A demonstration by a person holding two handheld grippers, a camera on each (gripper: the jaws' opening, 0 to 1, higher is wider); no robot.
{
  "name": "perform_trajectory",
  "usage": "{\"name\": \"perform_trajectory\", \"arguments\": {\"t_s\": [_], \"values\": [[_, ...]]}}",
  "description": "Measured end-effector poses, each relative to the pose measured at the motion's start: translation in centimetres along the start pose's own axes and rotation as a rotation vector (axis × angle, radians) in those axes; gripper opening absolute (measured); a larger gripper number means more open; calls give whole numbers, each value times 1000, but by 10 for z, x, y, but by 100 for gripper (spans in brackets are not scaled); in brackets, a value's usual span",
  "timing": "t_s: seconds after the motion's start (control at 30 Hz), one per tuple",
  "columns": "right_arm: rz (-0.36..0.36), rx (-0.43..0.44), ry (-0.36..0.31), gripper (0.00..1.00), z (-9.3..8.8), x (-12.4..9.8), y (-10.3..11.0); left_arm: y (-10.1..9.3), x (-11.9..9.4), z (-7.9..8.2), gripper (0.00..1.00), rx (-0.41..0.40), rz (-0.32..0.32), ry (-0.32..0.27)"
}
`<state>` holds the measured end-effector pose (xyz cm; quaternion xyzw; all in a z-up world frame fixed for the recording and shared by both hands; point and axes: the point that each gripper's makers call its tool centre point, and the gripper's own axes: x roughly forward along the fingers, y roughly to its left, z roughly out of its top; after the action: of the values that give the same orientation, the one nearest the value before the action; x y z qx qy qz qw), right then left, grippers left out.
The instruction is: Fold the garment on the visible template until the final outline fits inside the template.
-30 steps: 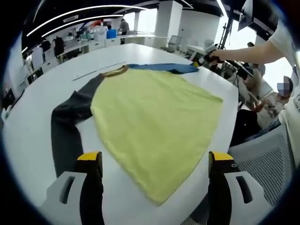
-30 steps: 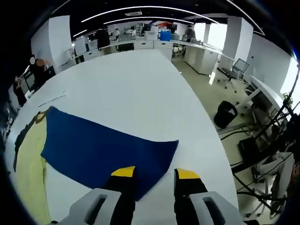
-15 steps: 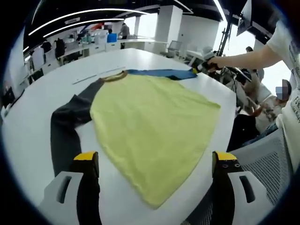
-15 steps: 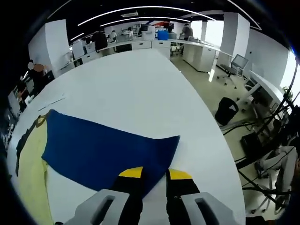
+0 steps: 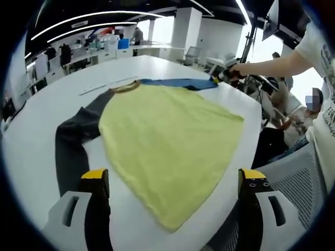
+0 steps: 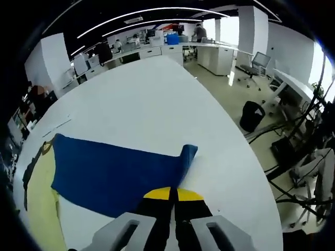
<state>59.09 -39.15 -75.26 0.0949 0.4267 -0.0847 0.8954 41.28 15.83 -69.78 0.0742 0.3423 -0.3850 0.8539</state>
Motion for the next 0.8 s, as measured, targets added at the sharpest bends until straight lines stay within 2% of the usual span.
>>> {"name": "perform_trajectory", "arguments": {"t_s": [0.37, 0.6, 0.8], "values": [[11, 16, -23, 0, 4, -14, 9, 1, -1, 0, 99, -6, -2, 1], [36, 26, -56, 0, 18, -19, 16, 2, -2, 1, 99, -2, -6, -7], [42, 21, -60, 0, 20, -24, 26, 1, -3, 0, 99, 0, -12, -3]]}}
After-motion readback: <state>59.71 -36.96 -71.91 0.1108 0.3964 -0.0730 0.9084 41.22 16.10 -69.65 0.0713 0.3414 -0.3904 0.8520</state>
